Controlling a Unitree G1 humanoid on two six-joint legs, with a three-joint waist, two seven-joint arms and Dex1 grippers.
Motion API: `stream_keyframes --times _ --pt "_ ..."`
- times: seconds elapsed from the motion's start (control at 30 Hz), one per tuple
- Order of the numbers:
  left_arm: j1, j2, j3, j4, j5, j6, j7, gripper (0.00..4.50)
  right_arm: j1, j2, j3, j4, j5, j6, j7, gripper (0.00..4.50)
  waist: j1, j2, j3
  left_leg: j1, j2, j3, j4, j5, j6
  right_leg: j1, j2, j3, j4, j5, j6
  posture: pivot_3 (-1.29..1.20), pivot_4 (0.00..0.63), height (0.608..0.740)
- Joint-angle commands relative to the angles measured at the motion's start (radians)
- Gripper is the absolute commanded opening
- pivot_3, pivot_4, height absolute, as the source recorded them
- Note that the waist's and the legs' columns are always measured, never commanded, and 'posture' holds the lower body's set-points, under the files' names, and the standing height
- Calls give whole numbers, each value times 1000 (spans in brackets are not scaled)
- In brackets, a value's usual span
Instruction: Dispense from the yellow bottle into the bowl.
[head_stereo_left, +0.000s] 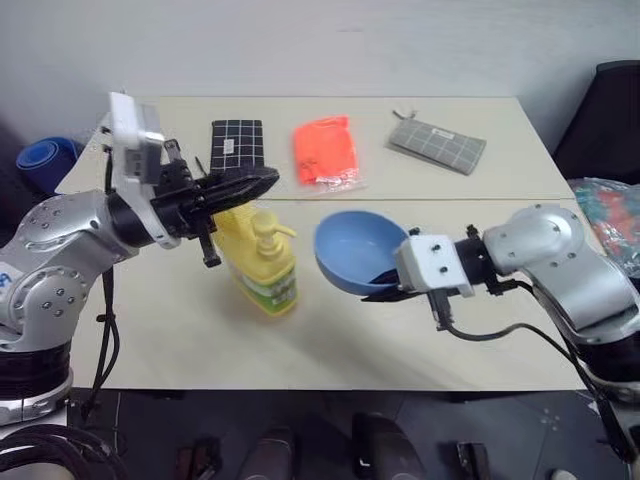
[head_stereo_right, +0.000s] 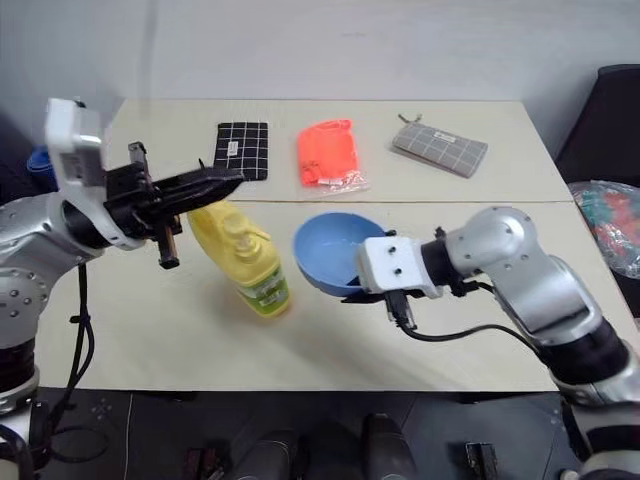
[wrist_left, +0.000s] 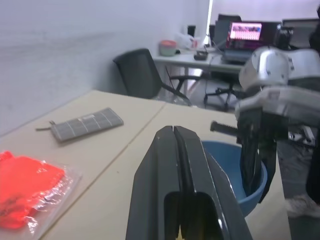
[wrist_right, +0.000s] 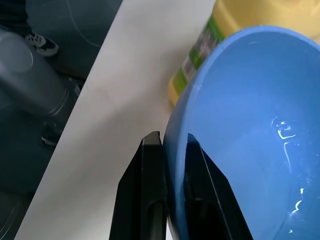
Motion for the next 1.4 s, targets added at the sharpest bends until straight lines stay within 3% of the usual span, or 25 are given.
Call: stream_keyframes --times 0.03,0.27,0.63,1.0,1.4 --pt "-18 -7 -6 9 37 15 -7 23 -97 44 37 -12 -7 46 1 0 4 0 0 0 0 0 0 0 -1 0 0 0 1 0 0 0 150 740" --pt "-23 -32 -41 17 105 36 -22 23 -189 100 80 17 -34 113 -20 0 5 0 0 0 0 -1 0 1 -1 0 0 0 1 0 0 0 150 740" --pt "-22 -63 -26 8 146 42 -20 23 -187 31 102 -74 -5 261 38 0 5 0 0 0 0 -1 0 1 -1 0 0 0 2 0 0 0 150 740" --pt "-46 -19 97 31 27 75 -141 23 -93 -60 20 -176 97 223 90 0 6 0 0 0 0 -1 0 1 -1 0 -1 0 1 0 0 0 150 740" --pt "-1 -55 5 -29 82 120 -80 23 -121 -57 25 -195 91 201 56 0 7 0 0 0 0 -1 1 1 -1 0 -1 0 2 0 0 0 150 740"
